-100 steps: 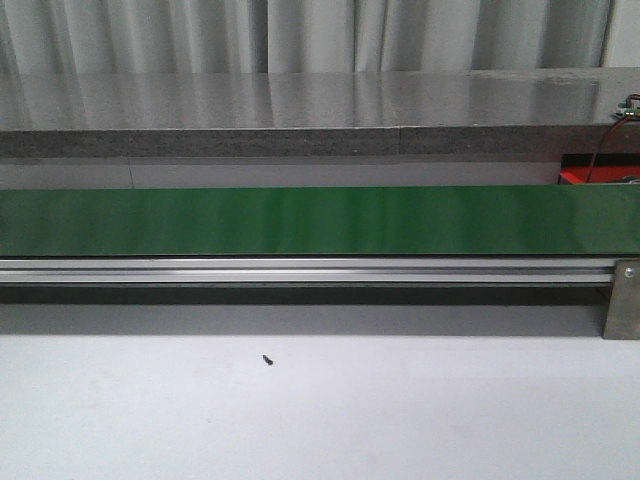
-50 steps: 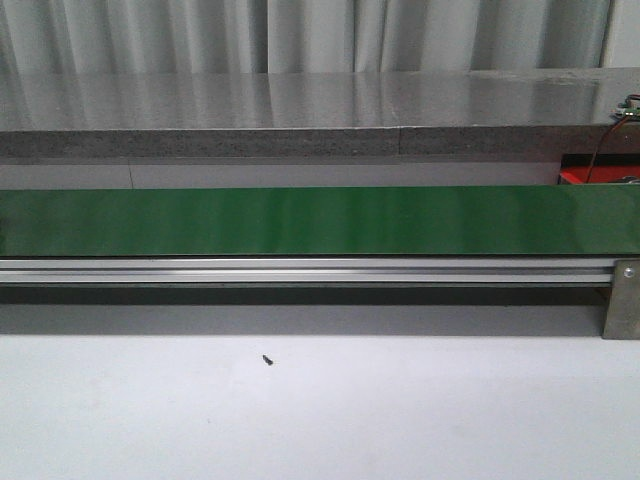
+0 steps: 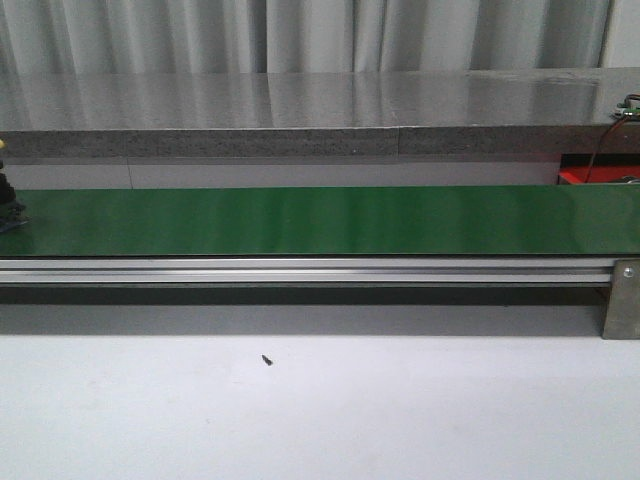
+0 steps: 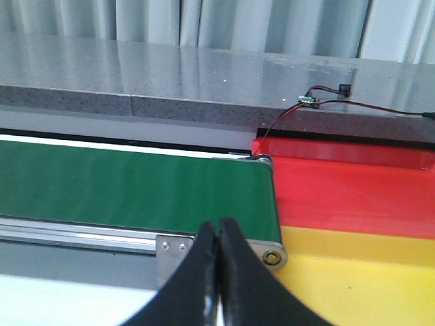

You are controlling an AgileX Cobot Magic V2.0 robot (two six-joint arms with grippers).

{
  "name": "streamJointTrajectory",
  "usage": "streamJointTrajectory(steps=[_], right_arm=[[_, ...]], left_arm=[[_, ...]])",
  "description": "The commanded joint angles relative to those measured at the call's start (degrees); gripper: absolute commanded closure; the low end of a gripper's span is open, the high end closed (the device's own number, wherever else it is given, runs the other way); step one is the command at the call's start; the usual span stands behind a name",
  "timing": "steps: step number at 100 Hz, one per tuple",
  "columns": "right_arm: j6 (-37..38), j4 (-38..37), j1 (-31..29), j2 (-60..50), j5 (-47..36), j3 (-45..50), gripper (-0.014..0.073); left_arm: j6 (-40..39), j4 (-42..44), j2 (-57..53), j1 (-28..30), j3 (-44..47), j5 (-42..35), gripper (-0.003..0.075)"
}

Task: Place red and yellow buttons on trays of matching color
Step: 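Carry the yellow button onto the conveyor start and open the left gripper, then grasp a red push-button on the table with the left gripper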

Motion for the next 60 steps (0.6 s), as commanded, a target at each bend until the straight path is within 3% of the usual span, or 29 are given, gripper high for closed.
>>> streamJointTrajectory(steps=[1, 44, 60], right_arm=[[-0.12, -0.73, -0.29, -0.99, -4.46, -1.03, 0.0662], [-0.12, -0.73, -0.29, -0.99, -4.46, -1.03, 0.0662], [-0.12, -0.73, -0.29, -0.99, -4.46, -1.03, 0.0662]], left_arm=[[0.11, -0.74, -0.42, -0.30, -1.39, -3.69, 0.0183], [0.23, -1.46, 7.47, -1.24, -1.39, -6.14, 0.0184], [0.23, -1.46, 7.47, -1.24, -1.59, -6.45, 0.0260]])
